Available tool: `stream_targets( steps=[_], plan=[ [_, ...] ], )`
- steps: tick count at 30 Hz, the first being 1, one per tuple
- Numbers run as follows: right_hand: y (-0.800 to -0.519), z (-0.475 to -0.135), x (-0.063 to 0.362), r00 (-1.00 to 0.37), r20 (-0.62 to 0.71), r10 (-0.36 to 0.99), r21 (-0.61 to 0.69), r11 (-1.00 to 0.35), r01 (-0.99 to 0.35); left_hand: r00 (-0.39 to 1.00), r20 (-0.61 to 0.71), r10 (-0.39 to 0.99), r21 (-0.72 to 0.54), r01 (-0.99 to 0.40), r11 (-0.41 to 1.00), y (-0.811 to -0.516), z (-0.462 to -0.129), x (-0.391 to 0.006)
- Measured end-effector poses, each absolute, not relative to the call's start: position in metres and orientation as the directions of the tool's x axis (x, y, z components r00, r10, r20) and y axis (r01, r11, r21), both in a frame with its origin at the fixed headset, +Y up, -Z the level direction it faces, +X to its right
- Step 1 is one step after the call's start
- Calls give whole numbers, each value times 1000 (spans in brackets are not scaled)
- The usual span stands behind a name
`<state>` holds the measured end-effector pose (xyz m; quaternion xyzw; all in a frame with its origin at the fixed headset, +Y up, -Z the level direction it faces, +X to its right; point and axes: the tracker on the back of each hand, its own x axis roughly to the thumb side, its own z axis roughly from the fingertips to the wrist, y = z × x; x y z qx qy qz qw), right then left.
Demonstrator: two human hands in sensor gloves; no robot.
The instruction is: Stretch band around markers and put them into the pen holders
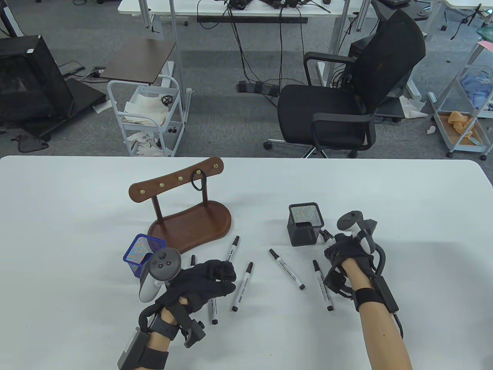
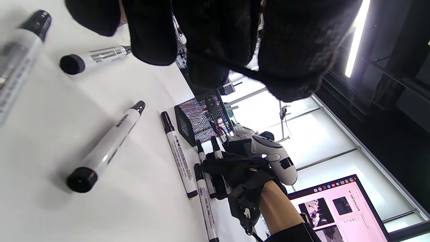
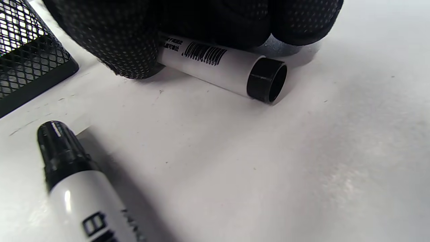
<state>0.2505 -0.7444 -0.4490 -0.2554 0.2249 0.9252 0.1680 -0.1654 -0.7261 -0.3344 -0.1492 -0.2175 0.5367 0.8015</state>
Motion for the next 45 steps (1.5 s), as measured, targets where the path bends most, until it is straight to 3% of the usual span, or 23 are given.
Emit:
stream_targets(
  steps=[28,45],
  plan=[
    [-725,-410,266,-743,-499,446,488,-564,-666,318,187,930,-476,-799,369,-726,-335,-166],
    [-721,-385,256,-764,-455,457,462,-612,-641,318,192,928,-477,-797,371,-726,-334,-167]
  ],
)
